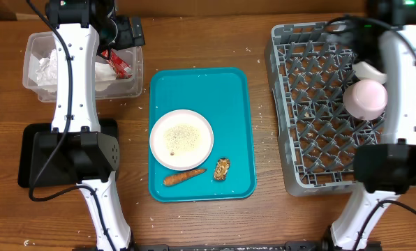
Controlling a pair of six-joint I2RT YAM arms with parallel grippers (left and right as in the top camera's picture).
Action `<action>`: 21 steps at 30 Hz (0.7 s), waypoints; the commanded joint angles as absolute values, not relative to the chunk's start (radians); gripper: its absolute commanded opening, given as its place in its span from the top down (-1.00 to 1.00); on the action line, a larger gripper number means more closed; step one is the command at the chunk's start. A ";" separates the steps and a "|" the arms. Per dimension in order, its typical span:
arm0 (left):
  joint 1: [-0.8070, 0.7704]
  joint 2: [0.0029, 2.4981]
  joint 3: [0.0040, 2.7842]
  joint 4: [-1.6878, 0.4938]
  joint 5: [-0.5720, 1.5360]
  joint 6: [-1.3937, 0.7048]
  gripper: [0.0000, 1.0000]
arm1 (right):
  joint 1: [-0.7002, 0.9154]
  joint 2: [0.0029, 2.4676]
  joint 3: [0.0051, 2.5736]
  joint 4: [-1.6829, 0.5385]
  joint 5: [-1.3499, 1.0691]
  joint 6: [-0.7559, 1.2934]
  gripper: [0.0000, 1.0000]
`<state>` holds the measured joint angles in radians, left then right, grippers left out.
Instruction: Sort waste into correct bins and load items into the dishwasher
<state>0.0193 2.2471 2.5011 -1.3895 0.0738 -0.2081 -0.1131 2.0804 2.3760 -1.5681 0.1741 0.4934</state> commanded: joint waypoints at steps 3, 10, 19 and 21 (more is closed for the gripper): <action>0.013 2.248 2.515 -1.386 0.071 -0.217 -1.00 | -0.271 2.074 2.389 -1.542 0.156 0.506 -1.00; 0.012 2.248 2.515 -1.387 0.102 -0.251 -1.00 | -0.392 2.074 2.389 -1.542 0.156 0.506 -1.00; -0.048 2.251 2.487 -1.469 0.579 -0.172 -1.00 | -0.423 2.074 2.389 -1.542 0.156 0.505 -1.00; -0.090 2.251 2.482 -1.536 0.498 -0.200 -0.99 | -0.422 2.074 2.389 -1.542 0.156 0.506 -1.00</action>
<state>-0.0135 2.2471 2.4992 -1.4685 0.4412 -0.2321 -0.4236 2.0808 2.3756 -1.5455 0.1600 0.4973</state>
